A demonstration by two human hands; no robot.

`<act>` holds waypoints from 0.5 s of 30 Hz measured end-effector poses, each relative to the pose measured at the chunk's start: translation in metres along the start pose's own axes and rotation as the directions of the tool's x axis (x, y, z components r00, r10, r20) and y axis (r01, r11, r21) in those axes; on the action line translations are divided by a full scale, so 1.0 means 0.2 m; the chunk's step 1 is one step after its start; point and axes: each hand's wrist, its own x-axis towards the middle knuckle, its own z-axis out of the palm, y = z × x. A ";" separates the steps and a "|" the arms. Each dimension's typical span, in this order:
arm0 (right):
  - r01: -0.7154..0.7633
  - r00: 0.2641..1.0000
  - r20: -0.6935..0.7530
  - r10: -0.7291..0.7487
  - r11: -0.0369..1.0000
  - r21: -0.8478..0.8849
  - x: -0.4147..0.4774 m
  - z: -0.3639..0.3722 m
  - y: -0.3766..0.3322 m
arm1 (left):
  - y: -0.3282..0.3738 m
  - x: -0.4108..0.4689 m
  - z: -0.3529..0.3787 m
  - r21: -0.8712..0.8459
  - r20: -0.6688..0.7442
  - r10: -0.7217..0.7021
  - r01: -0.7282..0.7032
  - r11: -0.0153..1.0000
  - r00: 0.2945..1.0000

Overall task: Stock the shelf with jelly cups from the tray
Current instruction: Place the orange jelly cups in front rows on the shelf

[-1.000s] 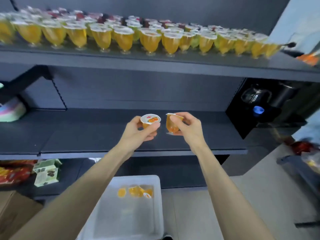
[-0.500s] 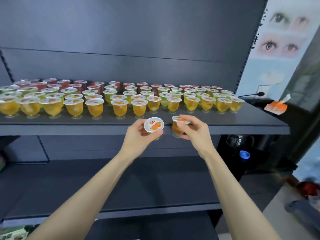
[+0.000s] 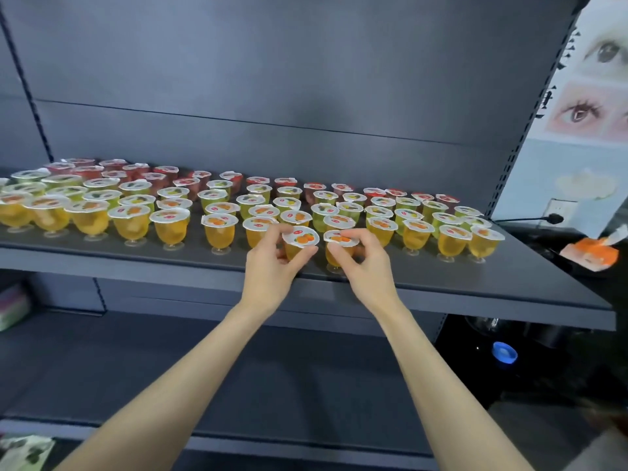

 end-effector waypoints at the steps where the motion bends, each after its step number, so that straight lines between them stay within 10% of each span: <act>1: 0.012 1.000 0.002 -0.012 0.999 -0.039 0.01 0.01 0.01 | -0.01 0.00 0.01 0.019 0.001 0.001 -0.001 1.000 1.000; 15: 0.030 0.998 0.067 -0.019 0.986 -0.162 0.09 0.03 0.03 | -0.04 0.06 0.01 0.202 0.034 0.015 -0.021 0.979 0.999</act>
